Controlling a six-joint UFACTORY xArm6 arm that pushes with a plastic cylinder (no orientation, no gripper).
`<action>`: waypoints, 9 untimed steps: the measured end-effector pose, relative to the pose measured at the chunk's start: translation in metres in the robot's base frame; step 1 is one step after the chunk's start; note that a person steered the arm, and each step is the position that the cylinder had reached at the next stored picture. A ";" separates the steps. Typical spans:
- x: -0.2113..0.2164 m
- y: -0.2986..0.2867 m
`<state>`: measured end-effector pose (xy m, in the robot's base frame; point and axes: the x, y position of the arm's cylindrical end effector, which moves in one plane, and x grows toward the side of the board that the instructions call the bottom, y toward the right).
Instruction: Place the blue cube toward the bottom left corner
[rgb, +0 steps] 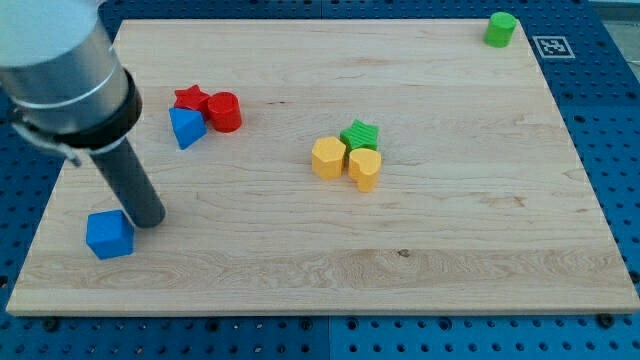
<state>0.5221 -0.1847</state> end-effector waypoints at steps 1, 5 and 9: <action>-0.010 -0.015; 0.008 -0.018; 0.033 0.002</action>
<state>0.5547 -0.1825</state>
